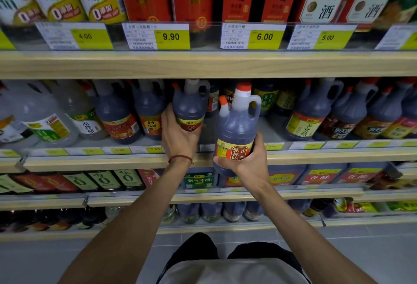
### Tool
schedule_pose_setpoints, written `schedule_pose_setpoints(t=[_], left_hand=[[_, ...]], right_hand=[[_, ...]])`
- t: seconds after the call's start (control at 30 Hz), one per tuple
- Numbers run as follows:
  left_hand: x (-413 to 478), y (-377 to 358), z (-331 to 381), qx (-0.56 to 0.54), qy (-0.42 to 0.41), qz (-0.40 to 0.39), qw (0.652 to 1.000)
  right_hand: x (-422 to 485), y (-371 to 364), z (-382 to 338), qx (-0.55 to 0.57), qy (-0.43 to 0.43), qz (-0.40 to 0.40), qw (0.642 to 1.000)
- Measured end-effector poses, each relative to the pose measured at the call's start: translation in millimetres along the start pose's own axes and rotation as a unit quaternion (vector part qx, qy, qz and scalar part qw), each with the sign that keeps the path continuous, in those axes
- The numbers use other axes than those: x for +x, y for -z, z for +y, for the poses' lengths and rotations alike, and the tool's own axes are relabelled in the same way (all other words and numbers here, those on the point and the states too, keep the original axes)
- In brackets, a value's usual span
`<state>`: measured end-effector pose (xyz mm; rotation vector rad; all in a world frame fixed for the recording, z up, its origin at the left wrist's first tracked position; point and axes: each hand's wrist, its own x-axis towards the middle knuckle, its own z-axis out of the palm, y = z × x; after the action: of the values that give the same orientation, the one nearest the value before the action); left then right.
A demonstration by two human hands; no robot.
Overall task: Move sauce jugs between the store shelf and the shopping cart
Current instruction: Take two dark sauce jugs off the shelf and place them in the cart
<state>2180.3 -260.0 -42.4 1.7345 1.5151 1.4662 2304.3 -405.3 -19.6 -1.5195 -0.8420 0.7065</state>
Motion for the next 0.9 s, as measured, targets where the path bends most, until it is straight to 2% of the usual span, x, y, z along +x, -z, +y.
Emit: schedule_pose_setpoints(t=[0.13, 0.33, 0.53, 0.77, 0.9], left_hand=[[-5.5, -1.3, 2.1, 0.078, -0.026, 0.017, 0.996], [-1.0, -4.1, 3.9, 0.095, 0.03, 0.033, 0.994], [-4.6, -4.3, 7.2, 0.042, 0.037, 0.057, 0.997], [-10.9, -1.8, 8.3, 0.044, 0.036, 0.037, 0.998], [-27.6, 10.5, 18.5, -0.041, 0.016, 0.074, 0.996]], right_hand=[[-2.6, 1.5, -1.7, 0.003, -0.001, -0.007, 1.0], [-11.1, 5.6, 0.6, 0.006, -0.003, -0.002, 1.0], [-21.4, 9.6, 1.0, 0.001, -0.003, -0.003, 1.0], [-33.6, 13.3, 0.0, 0.0, 0.003, -0.001, 1.0], [-38.2, 15.6, -2.6, -0.002, 0.0, 0.0, 1.0]])
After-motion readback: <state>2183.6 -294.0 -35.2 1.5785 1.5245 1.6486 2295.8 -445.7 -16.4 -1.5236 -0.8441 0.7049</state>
